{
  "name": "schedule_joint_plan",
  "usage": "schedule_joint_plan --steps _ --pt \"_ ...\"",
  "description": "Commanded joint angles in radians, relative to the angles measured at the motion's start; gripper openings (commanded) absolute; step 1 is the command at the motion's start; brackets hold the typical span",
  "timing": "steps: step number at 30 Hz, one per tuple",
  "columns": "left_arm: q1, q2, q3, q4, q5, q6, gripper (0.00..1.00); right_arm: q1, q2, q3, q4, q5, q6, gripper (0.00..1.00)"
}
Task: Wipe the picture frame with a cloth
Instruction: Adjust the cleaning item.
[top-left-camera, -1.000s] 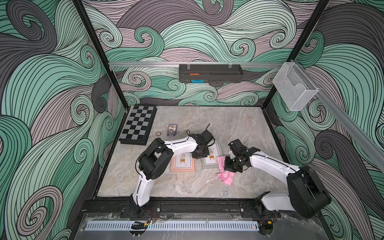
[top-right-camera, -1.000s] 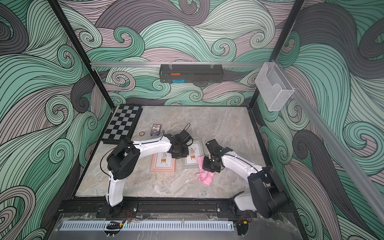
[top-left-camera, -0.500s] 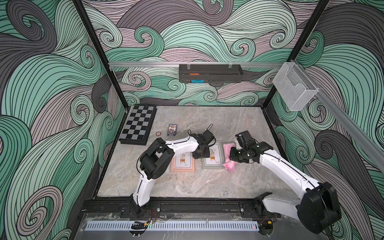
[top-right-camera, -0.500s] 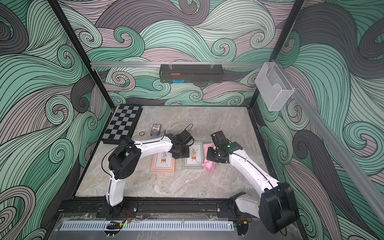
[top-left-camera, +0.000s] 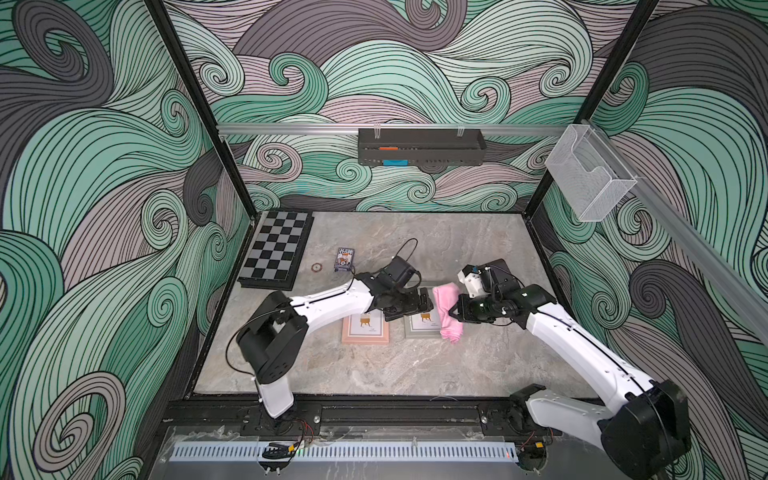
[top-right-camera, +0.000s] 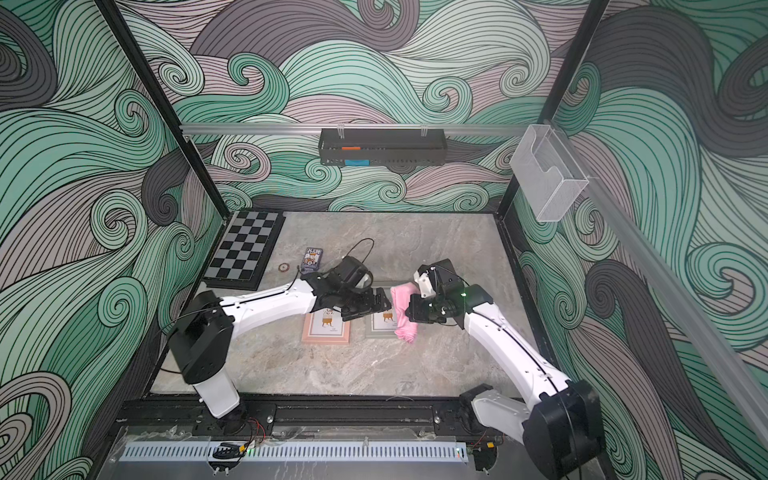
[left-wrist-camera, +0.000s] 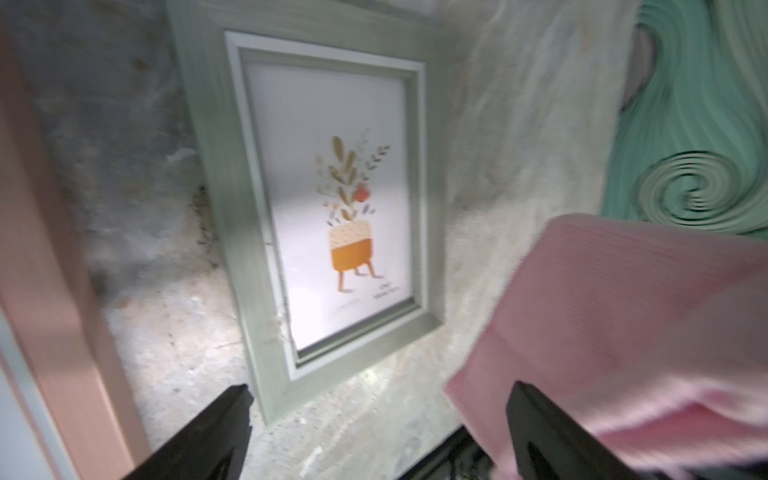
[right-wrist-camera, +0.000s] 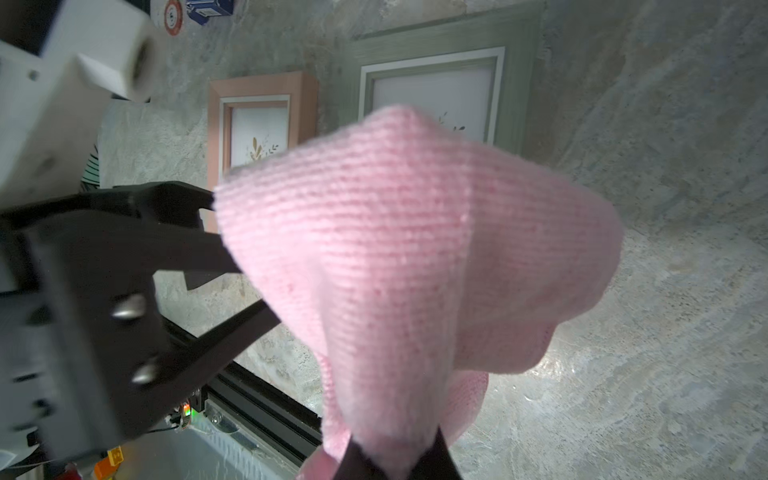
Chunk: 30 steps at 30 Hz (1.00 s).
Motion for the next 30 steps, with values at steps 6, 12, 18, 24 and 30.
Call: schedule_joint_plan --steps 6,12,18,24,30 --pt "0.058 -0.055 -0.182 0.539 0.348 -0.274 0.99 0.001 0.051 -0.012 0.095 -0.256 -0.023 0.00" --pt "0.058 0.030 -0.194 0.818 0.415 -0.424 0.99 0.006 0.062 -0.006 0.141 -0.366 -0.013 0.00" --pt "0.059 0.044 -0.197 0.884 0.422 -0.449 0.99 0.007 0.036 -0.023 0.226 -0.472 0.028 0.01" --pt "0.058 0.021 -0.233 0.883 0.429 -0.436 0.93 0.007 -0.001 -0.014 0.212 -0.425 0.000 0.01" --pt "0.063 -0.023 -0.273 0.840 0.421 -0.403 0.35 0.005 -0.022 -0.001 0.189 -0.379 -0.017 0.01"
